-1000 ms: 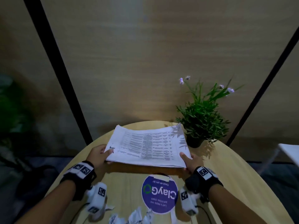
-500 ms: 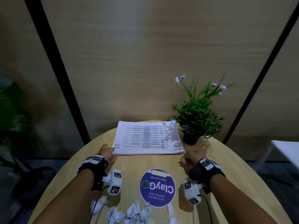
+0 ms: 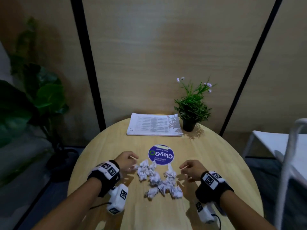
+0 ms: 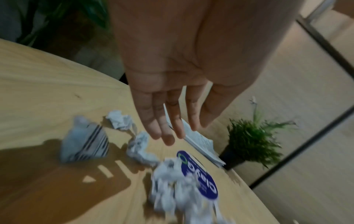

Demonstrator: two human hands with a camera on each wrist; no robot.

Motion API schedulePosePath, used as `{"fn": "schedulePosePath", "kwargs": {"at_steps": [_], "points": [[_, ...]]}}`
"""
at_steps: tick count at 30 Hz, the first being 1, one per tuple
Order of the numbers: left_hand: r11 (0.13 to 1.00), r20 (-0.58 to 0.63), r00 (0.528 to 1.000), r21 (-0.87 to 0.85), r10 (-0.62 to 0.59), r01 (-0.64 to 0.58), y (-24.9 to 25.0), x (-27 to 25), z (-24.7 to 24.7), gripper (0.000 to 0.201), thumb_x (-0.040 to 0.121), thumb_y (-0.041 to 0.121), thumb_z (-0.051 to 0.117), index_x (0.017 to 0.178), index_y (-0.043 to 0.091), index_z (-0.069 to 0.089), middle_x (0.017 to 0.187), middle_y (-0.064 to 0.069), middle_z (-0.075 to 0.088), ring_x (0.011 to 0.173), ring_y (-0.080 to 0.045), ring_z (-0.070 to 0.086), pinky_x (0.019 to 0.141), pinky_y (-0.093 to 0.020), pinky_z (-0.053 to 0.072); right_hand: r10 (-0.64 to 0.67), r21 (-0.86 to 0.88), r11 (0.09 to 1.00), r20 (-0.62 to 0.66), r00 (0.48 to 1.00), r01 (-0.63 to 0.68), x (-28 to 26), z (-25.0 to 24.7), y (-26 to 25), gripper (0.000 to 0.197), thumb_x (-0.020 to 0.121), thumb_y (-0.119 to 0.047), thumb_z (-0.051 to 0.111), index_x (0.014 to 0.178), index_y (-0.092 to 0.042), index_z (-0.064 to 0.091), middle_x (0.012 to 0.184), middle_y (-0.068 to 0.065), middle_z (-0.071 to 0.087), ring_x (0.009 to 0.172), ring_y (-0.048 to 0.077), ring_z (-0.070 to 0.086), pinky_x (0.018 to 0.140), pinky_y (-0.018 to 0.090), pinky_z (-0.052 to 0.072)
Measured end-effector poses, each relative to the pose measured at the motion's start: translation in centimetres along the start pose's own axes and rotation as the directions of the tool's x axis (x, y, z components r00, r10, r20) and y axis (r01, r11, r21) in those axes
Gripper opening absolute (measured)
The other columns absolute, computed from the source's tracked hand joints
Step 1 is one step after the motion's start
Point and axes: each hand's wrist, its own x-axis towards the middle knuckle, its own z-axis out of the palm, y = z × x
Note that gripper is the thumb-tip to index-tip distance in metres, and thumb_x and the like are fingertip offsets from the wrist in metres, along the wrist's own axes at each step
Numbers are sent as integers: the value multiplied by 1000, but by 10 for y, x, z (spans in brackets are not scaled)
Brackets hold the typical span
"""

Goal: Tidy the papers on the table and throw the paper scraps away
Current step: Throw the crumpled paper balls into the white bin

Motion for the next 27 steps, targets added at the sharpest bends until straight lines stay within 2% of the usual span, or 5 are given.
{"fn": "schedulePosePath", "kwargs": {"at_steps": [3, 7, 11, 20, 27], "points": [[973, 63, 997, 223, 39, -52, -10, -34, 31, 8, 91, 11, 51, 97, 16, 54, 77, -1, 56, 68, -18, 56, 52, -14, 44, -75, -252, 965, 22, 997, 78, -29, 22, 7, 16, 79, -19, 72, 89, -22, 60, 87, 1, 61, 69, 15, 57, 57, 25, 49], [826, 69, 998, 562, -9, -32, -28, -59, 75, 42, 86, 28, 58, 125, 15, 49, 128, -12, 47, 114, -30, 53, 93, -34, 46, -154, -495, 856, 29, 988, 148, -46, 53, 17, 65, 66, -39, 80, 121, -23, 49, 120, 9, 49, 107, 26, 56, 87, 33, 49], [813, 12, 1000, 582, -21, 10, -41, -70, 105, 57, 83, 31, 62, 134, 19, 38, 139, -14, 27, 126, -38, 39, 104, -43, 40, -137, -553, 828, -49, 989, 87, -50, 66, 25, 85, 66, -54, 75, 134, -18, 38, 129, 13, 45, 120, 32, 48, 98, 40, 45], [892, -111, 994, 450, 7, 44, -32, -59, 130, 50, 83, 28, 63, 126, 14, 43, 143, -14, 26, 131, -36, 31, 105, -46, 39, -173, -554, 826, -72, 982, 105, -51, 64, 33, 34, 75, -35, 63, 99, -16, 48, 99, 6, 53, 85, 24, 55, 77, 34, 49], [823, -101, 991, 567, 92, -19, -40, -46, 129, 21, 86, 21, 57, 105, 13, 54, 129, -13, 43, 117, -33, 43, 98, -39, 41, -333, -466, 839, -34, 942, 280, -42, 52, 24, 39, 75, -21, 72, 100, -17, 42, 93, 5, 45, 78, 24, 47, 67, 28, 36]]}}
